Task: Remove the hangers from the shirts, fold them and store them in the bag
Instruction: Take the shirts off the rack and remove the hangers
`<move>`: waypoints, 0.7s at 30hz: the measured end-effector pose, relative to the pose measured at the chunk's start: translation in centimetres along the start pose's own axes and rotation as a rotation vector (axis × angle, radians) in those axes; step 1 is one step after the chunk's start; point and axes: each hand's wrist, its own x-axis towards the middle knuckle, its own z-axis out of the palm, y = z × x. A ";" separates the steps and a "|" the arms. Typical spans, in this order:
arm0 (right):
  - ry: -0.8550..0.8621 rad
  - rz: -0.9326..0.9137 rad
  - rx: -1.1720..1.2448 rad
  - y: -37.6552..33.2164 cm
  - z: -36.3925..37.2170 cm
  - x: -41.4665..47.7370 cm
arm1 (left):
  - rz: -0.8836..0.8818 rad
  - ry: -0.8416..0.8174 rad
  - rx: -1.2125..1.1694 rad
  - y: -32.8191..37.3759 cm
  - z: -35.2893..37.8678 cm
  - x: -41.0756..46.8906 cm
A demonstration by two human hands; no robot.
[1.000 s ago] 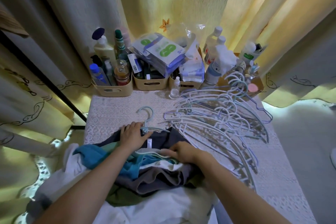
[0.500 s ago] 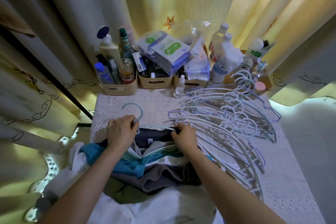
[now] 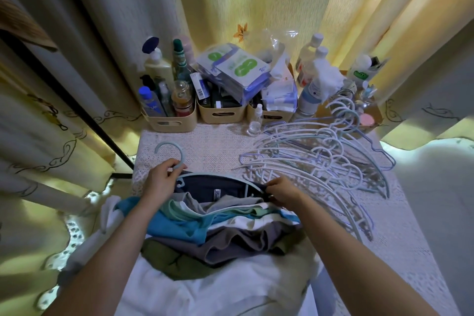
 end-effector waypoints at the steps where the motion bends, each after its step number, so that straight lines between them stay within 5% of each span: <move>1: -0.045 0.024 0.089 0.2 -0.2 -0.1 | 0.002 0.009 -0.025 -0.1 0.2 0.0; 5: -0.266 0.094 0.432 1.8 -0.9 -0.4 | 0.003 0.038 -0.069 -0.4 0.5 -0.1; 13: -0.452 0.119 0.562 2.9 -1.2 -0.7 | 0.017 0.100 -0.224 0.2 0.6 -0.5; 21: -0.179 -0.023 0.395 1.7 -0.1 -1.5 | 0.026 0.052 -0.238 0.2 -0.2 -0.2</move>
